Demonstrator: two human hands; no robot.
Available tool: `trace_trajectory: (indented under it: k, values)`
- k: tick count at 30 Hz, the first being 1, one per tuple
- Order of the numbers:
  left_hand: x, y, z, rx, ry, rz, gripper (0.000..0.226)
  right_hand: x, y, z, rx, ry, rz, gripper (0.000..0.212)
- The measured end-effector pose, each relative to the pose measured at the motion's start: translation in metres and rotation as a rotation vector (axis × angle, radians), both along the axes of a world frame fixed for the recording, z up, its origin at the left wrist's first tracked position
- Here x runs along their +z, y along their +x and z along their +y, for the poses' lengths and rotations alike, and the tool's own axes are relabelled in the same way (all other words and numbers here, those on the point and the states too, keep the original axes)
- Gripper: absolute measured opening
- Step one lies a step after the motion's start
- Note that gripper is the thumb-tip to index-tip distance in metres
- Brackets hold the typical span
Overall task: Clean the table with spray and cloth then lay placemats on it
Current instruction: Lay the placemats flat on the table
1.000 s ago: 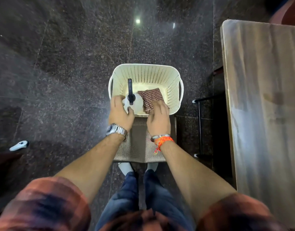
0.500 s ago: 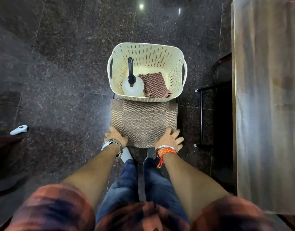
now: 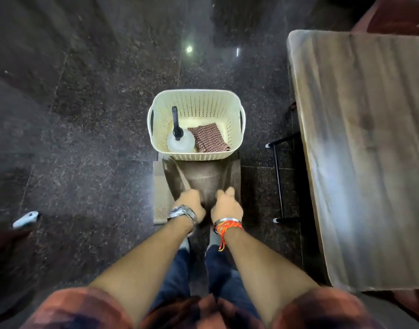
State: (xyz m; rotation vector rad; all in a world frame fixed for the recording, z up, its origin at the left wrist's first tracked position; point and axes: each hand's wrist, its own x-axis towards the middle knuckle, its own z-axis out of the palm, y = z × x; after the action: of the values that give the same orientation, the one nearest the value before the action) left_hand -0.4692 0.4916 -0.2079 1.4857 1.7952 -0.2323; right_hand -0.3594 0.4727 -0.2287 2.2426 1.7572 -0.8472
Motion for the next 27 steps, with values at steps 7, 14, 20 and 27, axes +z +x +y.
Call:
trace_trajectory:
  k: [7, 14, 20, 27]
  values:
    - [0.078, 0.063, 0.008, -0.510, 0.011, -0.141, 0.029, 0.072, 0.053, -0.016, -0.288, 0.134, 0.003, 0.026]
    - [0.192, 0.118, 0.024, -0.683, 0.201, -0.381, 0.025, 0.168, 0.123, -0.038, -0.801, 0.469, 0.228, 0.020]
    - [0.252, 0.151, 0.035, -0.644, 0.229, -0.601, 0.024, 0.213, 0.179, -0.107, -1.111, 0.677, 0.438, 0.027]
    - [0.257, 0.199, 0.034, -0.483, 0.502, -0.741, 0.022, 0.203, 0.241, -0.171, -1.440, 1.002, 0.618, 0.023]
